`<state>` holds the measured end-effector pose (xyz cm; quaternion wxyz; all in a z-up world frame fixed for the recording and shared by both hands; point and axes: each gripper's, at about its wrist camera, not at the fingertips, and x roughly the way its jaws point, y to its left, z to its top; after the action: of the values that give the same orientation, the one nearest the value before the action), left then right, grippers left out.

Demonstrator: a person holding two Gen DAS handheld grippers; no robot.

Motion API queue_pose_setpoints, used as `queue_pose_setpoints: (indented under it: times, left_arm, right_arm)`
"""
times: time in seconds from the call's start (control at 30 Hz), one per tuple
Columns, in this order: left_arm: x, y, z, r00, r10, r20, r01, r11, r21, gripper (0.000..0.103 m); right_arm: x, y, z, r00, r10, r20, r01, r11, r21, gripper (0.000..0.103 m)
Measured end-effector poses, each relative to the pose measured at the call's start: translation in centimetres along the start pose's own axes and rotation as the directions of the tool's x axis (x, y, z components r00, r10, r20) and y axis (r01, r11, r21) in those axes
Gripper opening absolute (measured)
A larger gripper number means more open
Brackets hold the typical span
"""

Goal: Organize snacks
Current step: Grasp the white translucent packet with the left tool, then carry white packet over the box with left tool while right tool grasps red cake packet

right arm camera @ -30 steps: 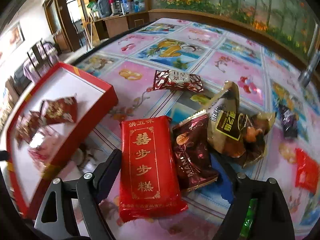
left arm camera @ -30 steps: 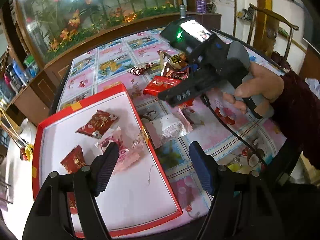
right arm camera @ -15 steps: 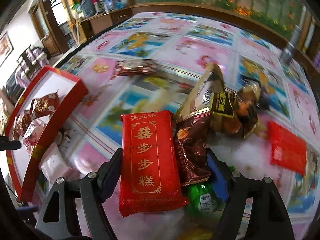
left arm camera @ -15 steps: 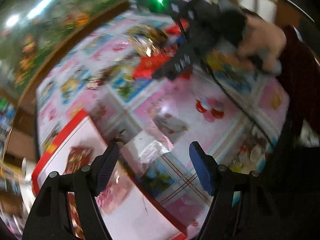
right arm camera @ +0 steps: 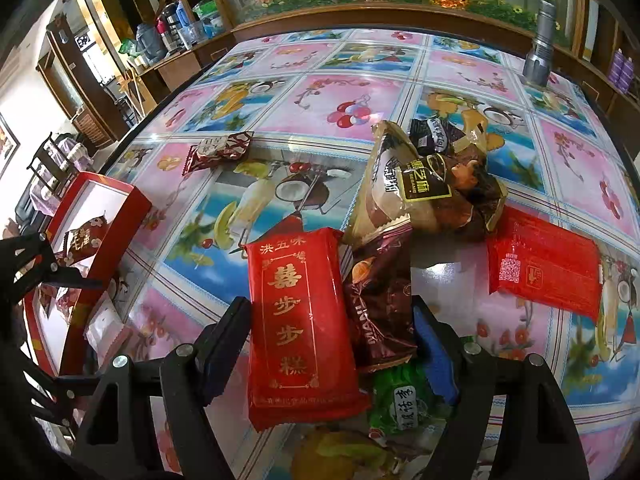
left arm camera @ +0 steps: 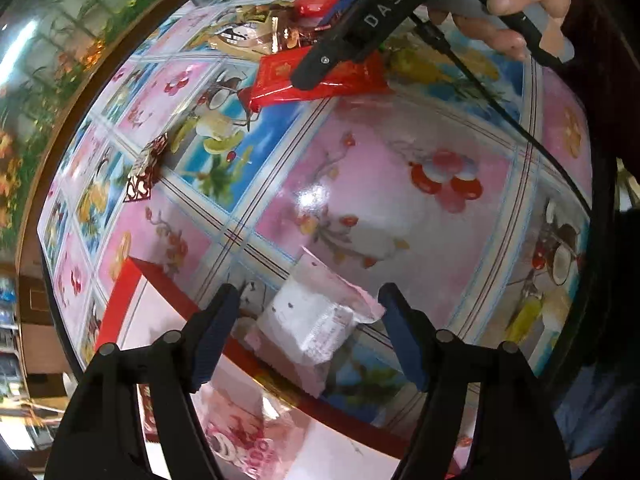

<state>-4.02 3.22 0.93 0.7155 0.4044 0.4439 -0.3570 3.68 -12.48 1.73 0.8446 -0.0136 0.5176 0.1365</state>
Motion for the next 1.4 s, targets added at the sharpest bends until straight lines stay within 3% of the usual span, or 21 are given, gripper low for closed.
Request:
queue_pose_setpoints:
  times: [0.3, 0.37, 0.43, 0.5, 0.7, 0.87, 0.97, 1.07, 1.17, 1.23, 1.37, 1.4]
  left_arm:
    - [0.3, 0.7, -0.6, 0.993, -0.113, -0.020, 0.111, 0.989, -0.095, 0.070]
    - [0.3, 0.5, -0.8, 0.990, -0.138, -0.007, 0.136, 0.980, -0.149, 0.065]
    - [0.2, 0.3, -0.7, 0.986, -0.167, 0.016, 0.167, 0.968, -0.188, 0.048]
    - [0.1, -0.1, -0.6, 0.978, -0.205, 0.034, 0.207, 0.949, -0.236, 0.045]
    - [-0.3, -2.8, 0.4, 0.987, -0.147, 0.062, 0.160, 0.922, -0.352, 0.045]
    - [-0.6, -3.2, 0.5, 0.994, -0.088, 0.071, 0.110, 0.895, -0.433, 0.051]
    - [-1.0, -3.6, -0.3, 0.993, -0.068, 0.093, 0.104, 0.878, -0.467, 0.052]
    - [-1.1, -3.8, -0.8, 0.992, -0.058, 0.111, 0.107, 0.857, -0.504, 0.052]
    - [-1.4, -4.3, -1.2, 0.990, -0.044, 0.137, 0.108, 0.853, -0.510, 0.046]
    - [-1.7, -5.0, -1.3, 0.988, -0.040, 0.150, 0.113, 0.847, -0.519, 0.041]
    - [-2.0, -5.1, -1.6, 0.978, -0.060, 0.198, 0.162, 0.819, -0.550, 0.038]
    - [-2.1, -5.1, -1.8, 0.976, -0.058, 0.210, 0.170, 0.809, -0.563, 0.037]
  right_arm:
    - [0.1, -0.1, 0.1, 1.000, 0.008, -0.001, -0.008, 1.000, 0.013, 0.079]
    - [0.1, -0.1, 0.1, 1.000, 0.007, 0.000, -0.007, 1.000, 0.014, 0.078]
    - [0.1, -0.2, 0.1, 1.000, 0.007, -0.001, -0.007, 1.000, 0.018, 0.077]
    - [0.0, -0.3, 0.1, 1.000, 0.005, -0.001, -0.005, 1.000, 0.022, 0.076]
    - [-0.1, -0.3, -0.1, 1.000, -0.002, -0.006, 0.002, 1.000, 0.020, 0.074]
    - [-0.2, 0.2, -0.3, 1.000, -0.020, -0.009, 0.020, 1.000, -0.005, 0.075]
    - [-0.2, 1.3, -0.7, 0.998, -0.054, -0.011, 0.053, 0.997, -0.057, 0.080]
    - [0.7, 3.1, -1.5, 0.989, -0.144, -0.012, 0.141, 0.978, -0.154, 0.086]
    - [0.6, 3.7, -1.8, 0.989, -0.148, -0.001, 0.146, 0.974, -0.175, 0.084]
    - [0.4, 3.5, -1.8, 0.992, -0.126, -0.008, 0.123, 0.980, -0.158, 0.076]
    - [0.1, 3.6, -1.9, 0.992, -0.127, 0.012, 0.127, 0.980, -0.155, 0.073]
    - [-0.1, 3.4, -1.8, 0.995, -0.096, 0.015, 0.097, 0.986, -0.136, 0.063]
